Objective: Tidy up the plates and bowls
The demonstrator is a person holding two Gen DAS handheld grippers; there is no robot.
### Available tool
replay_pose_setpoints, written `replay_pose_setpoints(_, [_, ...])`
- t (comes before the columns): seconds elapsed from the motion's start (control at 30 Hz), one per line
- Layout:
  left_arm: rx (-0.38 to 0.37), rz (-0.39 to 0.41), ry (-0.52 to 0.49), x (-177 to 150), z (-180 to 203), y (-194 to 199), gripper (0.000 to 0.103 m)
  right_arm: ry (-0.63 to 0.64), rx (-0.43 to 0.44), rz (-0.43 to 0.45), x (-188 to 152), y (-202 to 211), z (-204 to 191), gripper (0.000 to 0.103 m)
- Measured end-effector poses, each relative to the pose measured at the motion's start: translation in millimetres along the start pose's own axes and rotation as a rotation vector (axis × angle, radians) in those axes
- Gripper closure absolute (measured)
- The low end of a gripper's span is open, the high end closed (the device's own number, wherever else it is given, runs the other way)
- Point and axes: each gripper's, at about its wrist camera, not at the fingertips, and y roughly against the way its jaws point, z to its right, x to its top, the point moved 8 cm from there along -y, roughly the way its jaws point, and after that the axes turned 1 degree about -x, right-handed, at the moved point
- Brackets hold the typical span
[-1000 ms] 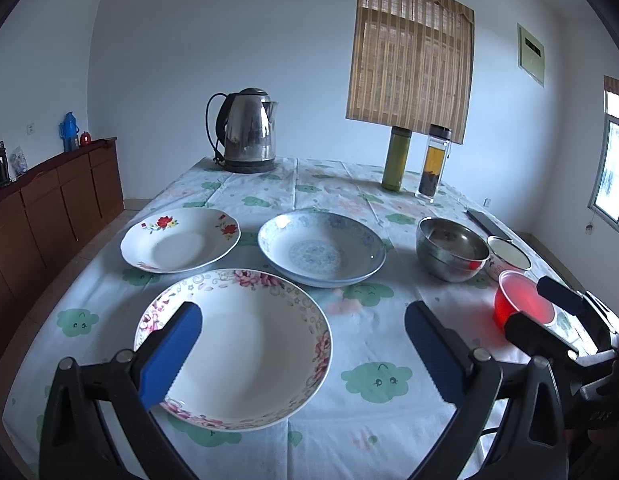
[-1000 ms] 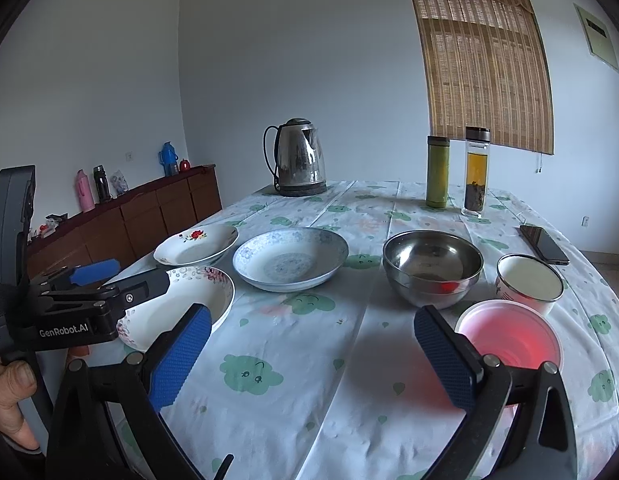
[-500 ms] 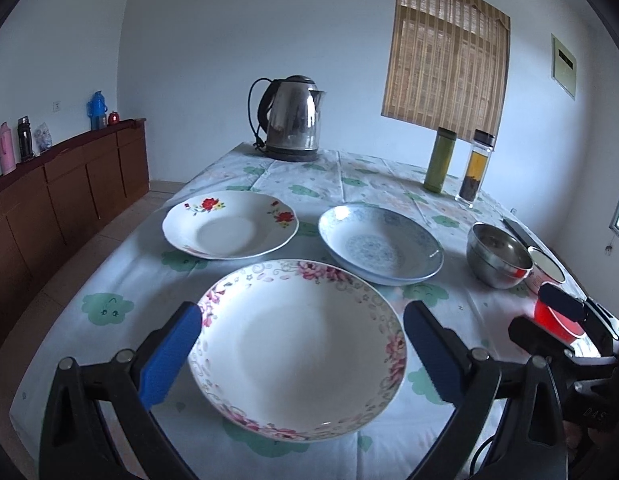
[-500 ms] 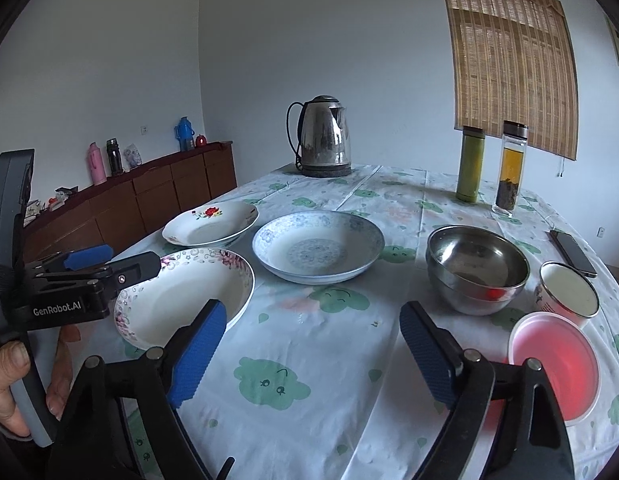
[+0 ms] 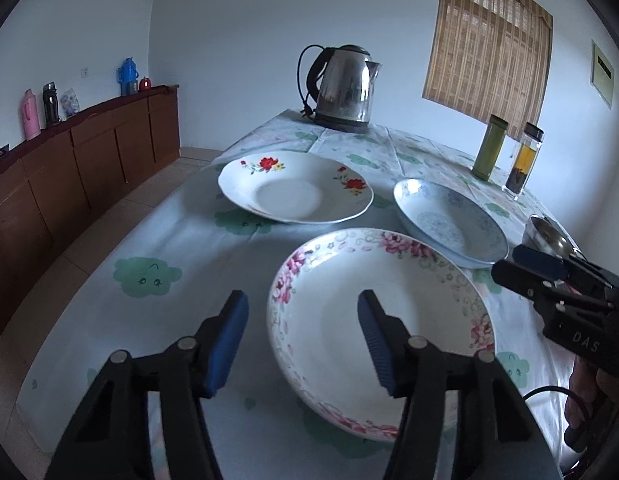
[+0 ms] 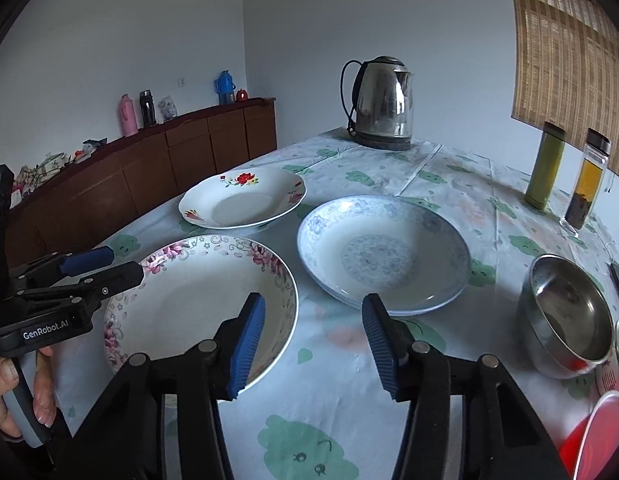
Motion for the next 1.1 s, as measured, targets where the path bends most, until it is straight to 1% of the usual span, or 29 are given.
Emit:
replay_pose_setpoints(0.07, [-0.001, -0.025, 0.013, -4.5, -2.2, -6.1, 0.061, 0.026, 0.011, -0.027, 3.3, -12.9, -3.5, 0.056])
replay_pose_setpoints(0.13, [0.008, -0.040, 0.013, -8.0, -3.4, -10.3, 0.063, 0.047, 0.030, -0.063, 5.1, -26.8, -6.6, 0.065])
replay_pose_setpoints(0.27, [0.012, -0.046, 0.023, -11.1, -6.8, -11.5, 0.063, 0.074, 0.062, -0.114, -0.4, -43.1, -10.8, 0.071])
replay_pose_setpoints(0.3, [0.015, -0.048, 0.024, -11.8, -6.9, -12.2, 0.063, 0.078, 0.068, -0.123, -2.7, -45.5, -11.5, 0.075])
replay_pose_setpoints(0.33, [0.015, -0.051, 0.025, -12.5, -6.8, -13.2, 0.066, 0.075, 0.081, -0.127, -4.7, -47.4, -12.1, 0.078])
replay_pose_setpoints(0.47, [0.018, -0.067, 0.023, -13.9, -6.7, -17.5, 0.074, 0.061, 0.114, -0.144, -12.0, -55.0, -11.3, 0.078])
replay_pose_setpoints(0.53, [0.017, -0.073, 0.021, -14.4, -6.6, -19.7, 0.080, 0.046, 0.138, -0.154, -13.3, -57.5, -10.0, 0.083])
replay_pose_setpoints(0.57, [0.020, -0.082, 0.019, -14.5, -6.1, -21.6, 0.081, 0.040, 0.143, -0.151, -12.6, -57.0, -9.2, 0.083])
replay_pose_setpoints(0.63, [0.028, -0.092, 0.015, -14.8, -4.9, -24.0, 0.081, 0.038, 0.162, -0.145, -11.9, -55.8, -10.1, 0.083])
replay_pose_setpoints(0.73, [0.058, -0.101, 0.016, -16.5, -6.3, -25.6, 0.081, 0.039, 0.167, -0.139, -11.4, -53.1, -11.0, 0.083])
replay_pose_setpoints(0.87, [0.063, -0.108, -0.013, -17.9, -2.4, -28.0, 0.082, 0.048, 0.164, -0.129, -10.8, -50.5, -12.7, 0.083])
replay_pose_setpoints(0.93, [0.064, -0.106, -0.009, -17.6, -3.5, -27.9, 0.083, 0.063, 0.160, -0.125, -11.1, -50.2, -14.6, 0.084])
replay_pose_setpoints(1.03, [0.062, -0.095, 0.010, -17.0, -6.2, -26.6, 0.087, 0.063, 0.160, -0.124, -11.3, -50.4, -14.9, 0.084])
replay_pose_setpoints(1.1, [0.065, -0.094, 0.006, -16.8, -5.7, -26.7, 0.088, 0.062, 0.163, -0.126, -11.7, -50.7, -15.2, 0.084])
